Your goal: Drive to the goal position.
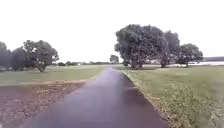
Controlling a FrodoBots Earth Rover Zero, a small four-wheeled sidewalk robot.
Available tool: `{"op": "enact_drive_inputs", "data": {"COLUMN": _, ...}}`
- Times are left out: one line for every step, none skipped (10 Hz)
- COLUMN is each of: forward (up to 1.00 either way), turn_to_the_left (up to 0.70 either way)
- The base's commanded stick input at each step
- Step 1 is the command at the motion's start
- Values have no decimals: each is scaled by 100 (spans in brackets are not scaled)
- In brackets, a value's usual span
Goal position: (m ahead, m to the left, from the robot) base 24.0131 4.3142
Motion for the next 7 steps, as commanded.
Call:
{"op": "enact_drive_inputs", "data": {"forward": 60, "turn_to_the_left": 15}}
{"op": "enact_drive_inputs", "data": {"forward": 60, "turn_to_the_left": 12}}
{"op": "enact_drive_inputs", "data": {"forward": 60, "turn_to_the_left": 6}}
{"op": "enact_drive_inputs", "data": {"forward": 60, "turn_to_the_left": 0}}
{"op": "enact_drive_inputs", "data": {"forward": 60, "turn_to_the_left": 0}}
{"op": "enact_drive_inputs", "data": {"forward": 60, "turn_to_the_left": 0}}
{"op": "enact_drive_inputs", "data": {"forward": 60, "turn_to_the_left": 0}}
